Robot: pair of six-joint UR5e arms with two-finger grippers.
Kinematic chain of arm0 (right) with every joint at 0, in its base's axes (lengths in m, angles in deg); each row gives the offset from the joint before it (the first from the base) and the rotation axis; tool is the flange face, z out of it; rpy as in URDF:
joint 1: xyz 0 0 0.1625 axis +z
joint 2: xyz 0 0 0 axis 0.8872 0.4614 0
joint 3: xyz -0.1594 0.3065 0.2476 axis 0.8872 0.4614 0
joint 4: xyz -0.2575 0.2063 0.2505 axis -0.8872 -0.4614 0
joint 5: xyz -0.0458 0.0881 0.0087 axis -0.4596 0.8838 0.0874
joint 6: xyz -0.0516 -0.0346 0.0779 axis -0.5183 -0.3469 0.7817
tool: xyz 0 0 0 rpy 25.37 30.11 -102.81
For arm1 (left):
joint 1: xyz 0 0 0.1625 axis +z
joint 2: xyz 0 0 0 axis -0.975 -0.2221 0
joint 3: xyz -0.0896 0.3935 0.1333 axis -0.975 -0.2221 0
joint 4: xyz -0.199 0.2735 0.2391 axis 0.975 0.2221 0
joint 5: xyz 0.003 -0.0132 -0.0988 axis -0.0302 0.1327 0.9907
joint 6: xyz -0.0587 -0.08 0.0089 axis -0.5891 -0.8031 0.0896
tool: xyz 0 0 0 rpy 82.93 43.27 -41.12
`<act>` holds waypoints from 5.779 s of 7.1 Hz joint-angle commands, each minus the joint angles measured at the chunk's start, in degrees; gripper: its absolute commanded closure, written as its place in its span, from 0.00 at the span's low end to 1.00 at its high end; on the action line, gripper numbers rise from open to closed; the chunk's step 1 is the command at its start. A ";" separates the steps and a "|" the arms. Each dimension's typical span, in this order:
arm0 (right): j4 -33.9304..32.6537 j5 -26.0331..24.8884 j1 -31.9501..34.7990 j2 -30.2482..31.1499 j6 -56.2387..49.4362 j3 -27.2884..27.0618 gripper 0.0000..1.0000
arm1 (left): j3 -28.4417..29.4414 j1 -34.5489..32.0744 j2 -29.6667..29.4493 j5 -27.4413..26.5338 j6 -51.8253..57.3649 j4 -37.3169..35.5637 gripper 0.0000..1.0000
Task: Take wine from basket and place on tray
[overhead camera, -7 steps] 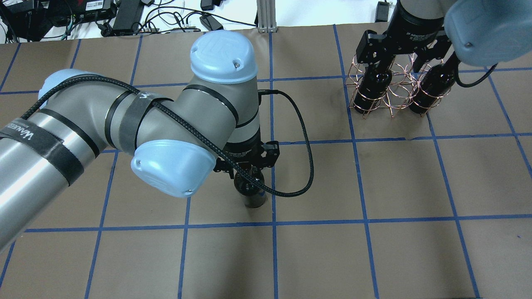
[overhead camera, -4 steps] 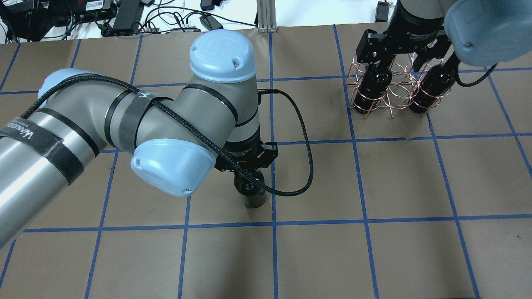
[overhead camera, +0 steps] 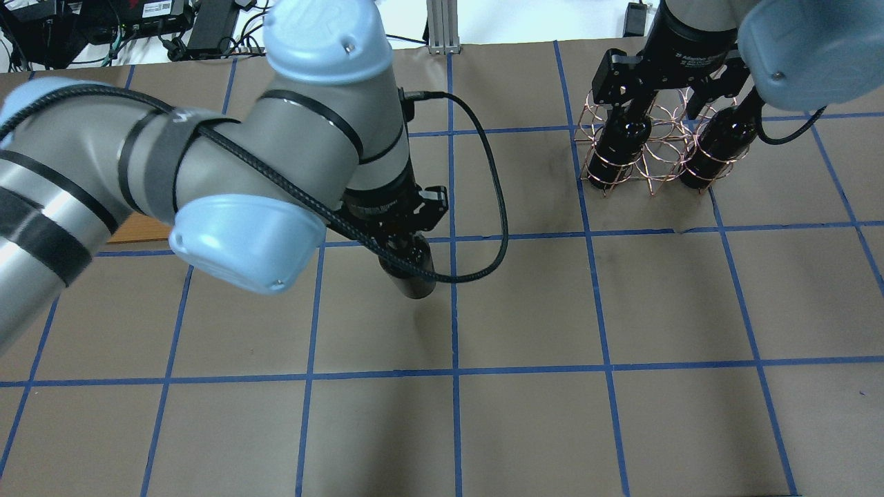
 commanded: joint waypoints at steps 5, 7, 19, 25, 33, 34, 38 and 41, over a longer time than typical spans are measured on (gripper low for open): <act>-0.19 -0.02 0.00 -0.09 -0.02 0.00 0.00 | 21.62 34.90 -3.84 -3.97 30.89 24.05 1.00; -0.19 -0.02 0.00 0.00 -0.02 0.00 0.00 | 23.53 38.26 -10.69 -6.68 35.71 16.16 1.00; -0.37 0.07 0.00 -0.09 -0.11 0.00 0.00 | 25.75 52.26 -25.49 -2.29 49.26 -0.57 1.00; -0.45 0.06 0.00 0.00 -0.11 0.00 0.00 | 23.90 53.76 -25.58 -1.60 53.84 -1.01 0.30; -0.36 -0.02 0.00 0.00 -0.02 0.00 0.00 | 15.95 41.41 -5.49 2.46 52.45 8.31 0.24; -0.36 0.06 0.00 0.00 -0.11 0.00 0.00 | 11.73 35.97 -2.06 2.27 47.99 8.22 0.19; -0.45 -0.02 0.00 0.00 -0.11 0.00 0.00 | 8.61 20.29 2.82 2.53 35.92 8.58 0.04; -0.80 -0.02 0.00 -0.09 -0.11 0.00 0.00 | 8.52 18.07 2.55 2.36 35.21 8.49 0.00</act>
